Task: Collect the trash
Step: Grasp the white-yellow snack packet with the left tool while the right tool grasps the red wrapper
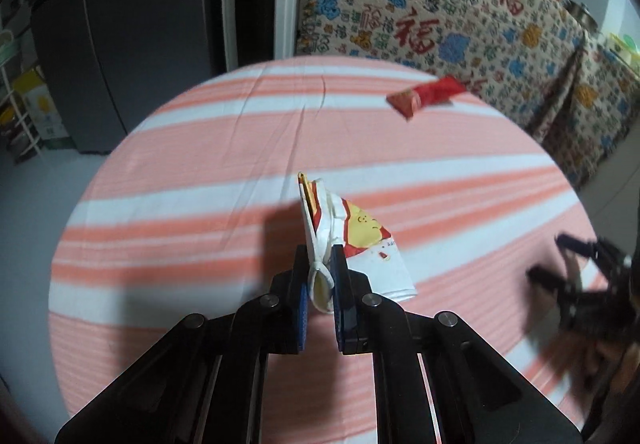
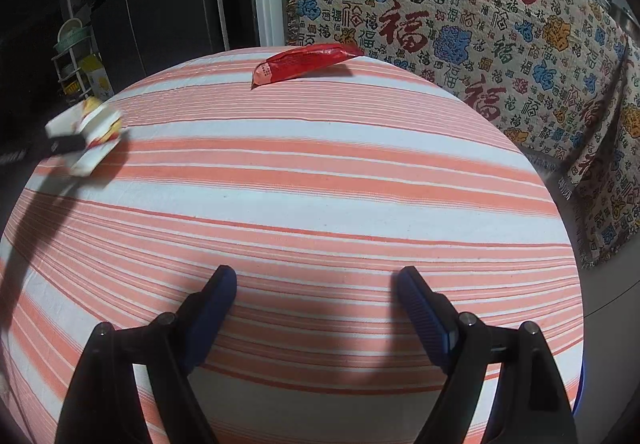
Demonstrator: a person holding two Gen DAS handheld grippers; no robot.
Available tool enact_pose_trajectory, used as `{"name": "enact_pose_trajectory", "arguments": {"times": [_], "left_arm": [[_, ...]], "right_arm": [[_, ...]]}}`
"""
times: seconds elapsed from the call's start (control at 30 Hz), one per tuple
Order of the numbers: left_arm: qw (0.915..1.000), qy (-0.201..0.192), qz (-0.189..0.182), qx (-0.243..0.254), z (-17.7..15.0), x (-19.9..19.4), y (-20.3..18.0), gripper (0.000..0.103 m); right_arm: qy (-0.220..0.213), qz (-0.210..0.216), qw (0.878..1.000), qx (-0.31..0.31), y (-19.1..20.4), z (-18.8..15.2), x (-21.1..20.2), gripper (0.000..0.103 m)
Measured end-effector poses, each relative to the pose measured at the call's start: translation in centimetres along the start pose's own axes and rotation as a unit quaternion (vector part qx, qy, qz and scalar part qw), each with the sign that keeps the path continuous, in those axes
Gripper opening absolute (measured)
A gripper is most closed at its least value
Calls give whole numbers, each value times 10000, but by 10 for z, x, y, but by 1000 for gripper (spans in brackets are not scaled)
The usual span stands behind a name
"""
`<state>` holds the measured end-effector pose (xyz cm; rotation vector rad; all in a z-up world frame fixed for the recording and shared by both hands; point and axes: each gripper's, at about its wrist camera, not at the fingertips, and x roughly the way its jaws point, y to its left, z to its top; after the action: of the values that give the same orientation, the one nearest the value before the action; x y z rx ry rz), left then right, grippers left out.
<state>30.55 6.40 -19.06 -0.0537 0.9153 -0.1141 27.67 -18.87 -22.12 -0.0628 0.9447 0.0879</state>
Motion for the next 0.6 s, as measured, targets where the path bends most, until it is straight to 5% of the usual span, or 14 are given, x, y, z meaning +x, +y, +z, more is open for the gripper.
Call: {"name": "enact_pose_trajectory", "arguments": {"times": [0.07, 0.13, 0.2, 0.6], "left_arm": [[9998, 43, 128, 126, -7, 5, -2, 24], [9995, -15, 254, 197, -11, 11, -4, 70], [9993, -125, 302, 200, -14, 17, -4, 82], [9997, -97, 215, 50, -12, 23, 2, 92]], "right_arm": [[19, 60, 9999, -99, 0, 2, 1, 86], [62, 177, 9997, -154, -1, 7, 3, 86], [57, 283, 9996, 71, -7, 19, 6, 86], [80, 685, 9842, 1631, 11, 142, 110, 84]]}}
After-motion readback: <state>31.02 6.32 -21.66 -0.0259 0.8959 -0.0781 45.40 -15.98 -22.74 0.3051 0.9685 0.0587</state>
